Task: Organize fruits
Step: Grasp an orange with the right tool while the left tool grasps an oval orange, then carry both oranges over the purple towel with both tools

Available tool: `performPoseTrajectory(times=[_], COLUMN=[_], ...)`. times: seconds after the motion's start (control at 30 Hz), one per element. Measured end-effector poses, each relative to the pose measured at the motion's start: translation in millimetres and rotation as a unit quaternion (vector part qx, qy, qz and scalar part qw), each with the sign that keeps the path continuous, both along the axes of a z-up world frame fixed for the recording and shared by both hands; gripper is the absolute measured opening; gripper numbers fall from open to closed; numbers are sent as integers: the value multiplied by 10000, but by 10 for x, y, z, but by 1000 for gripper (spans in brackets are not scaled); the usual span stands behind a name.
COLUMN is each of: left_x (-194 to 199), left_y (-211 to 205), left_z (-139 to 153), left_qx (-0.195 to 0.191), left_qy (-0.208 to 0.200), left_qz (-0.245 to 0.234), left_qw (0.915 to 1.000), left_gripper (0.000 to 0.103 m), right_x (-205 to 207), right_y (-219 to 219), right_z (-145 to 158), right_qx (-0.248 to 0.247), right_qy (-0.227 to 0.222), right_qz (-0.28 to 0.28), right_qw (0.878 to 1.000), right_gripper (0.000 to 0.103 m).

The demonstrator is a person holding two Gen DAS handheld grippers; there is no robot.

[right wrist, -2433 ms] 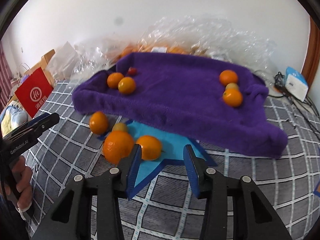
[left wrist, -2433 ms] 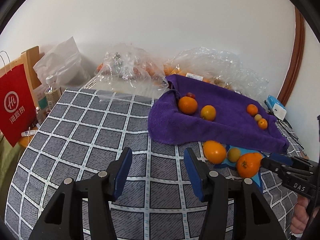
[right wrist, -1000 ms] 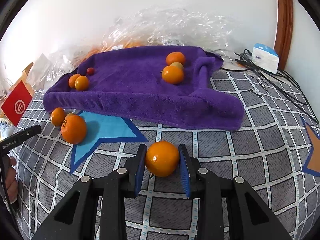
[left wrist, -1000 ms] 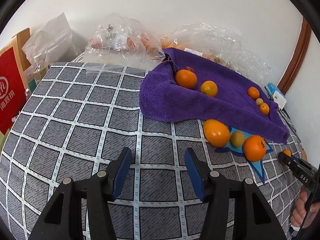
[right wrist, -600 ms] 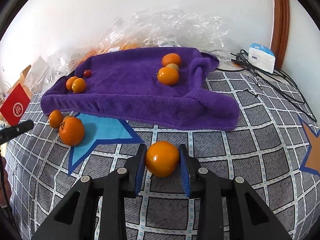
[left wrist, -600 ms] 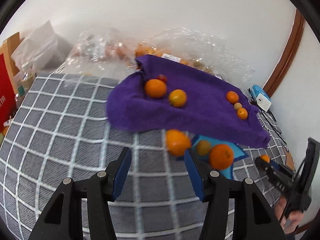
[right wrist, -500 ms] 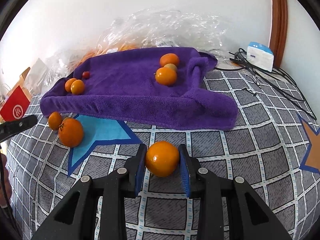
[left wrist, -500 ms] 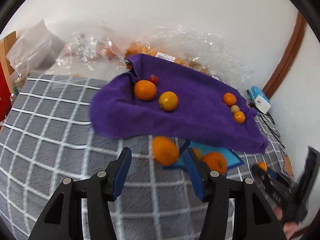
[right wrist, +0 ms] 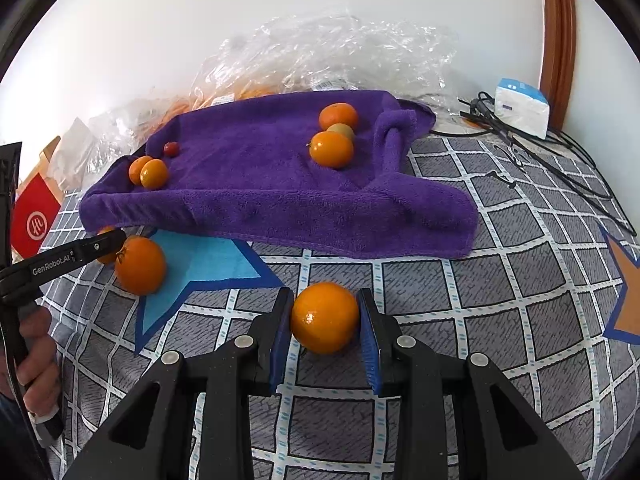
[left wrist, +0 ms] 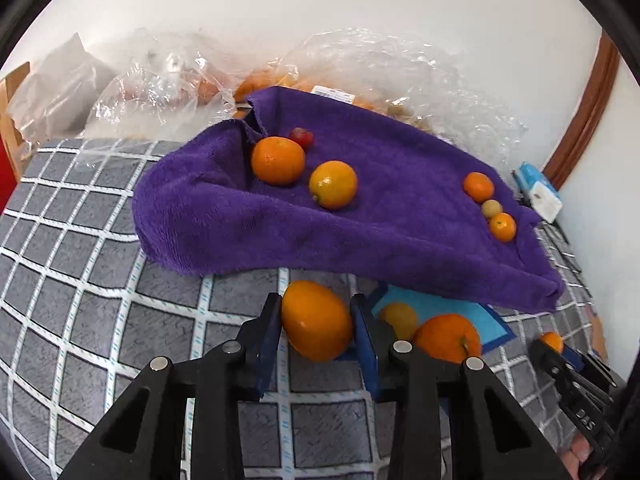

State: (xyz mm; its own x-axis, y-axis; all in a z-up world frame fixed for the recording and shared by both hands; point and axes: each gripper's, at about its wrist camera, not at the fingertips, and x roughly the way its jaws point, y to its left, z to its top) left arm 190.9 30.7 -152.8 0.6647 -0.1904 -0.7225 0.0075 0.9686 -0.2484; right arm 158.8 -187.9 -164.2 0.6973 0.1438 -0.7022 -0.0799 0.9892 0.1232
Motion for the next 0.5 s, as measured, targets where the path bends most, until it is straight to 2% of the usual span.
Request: performPoseTrajectory(times=[0.27,0.5], left_x=[-39,-122], left_y=[102,186], left_z=[92,215], left_qx=[-272,-269], left_qy=[-273,-695], left_qz=[188,392], left_qw=[9991,9964], left_gripper=[33,33], right_x=[-11,-60], right_y=[-26,-91], right_z=[8,37], right_qx=[68,180], right_qy=[-25,-128], right_qz=[-37,-126], right_qw=[10000,9997], right_gripper=[32,32])
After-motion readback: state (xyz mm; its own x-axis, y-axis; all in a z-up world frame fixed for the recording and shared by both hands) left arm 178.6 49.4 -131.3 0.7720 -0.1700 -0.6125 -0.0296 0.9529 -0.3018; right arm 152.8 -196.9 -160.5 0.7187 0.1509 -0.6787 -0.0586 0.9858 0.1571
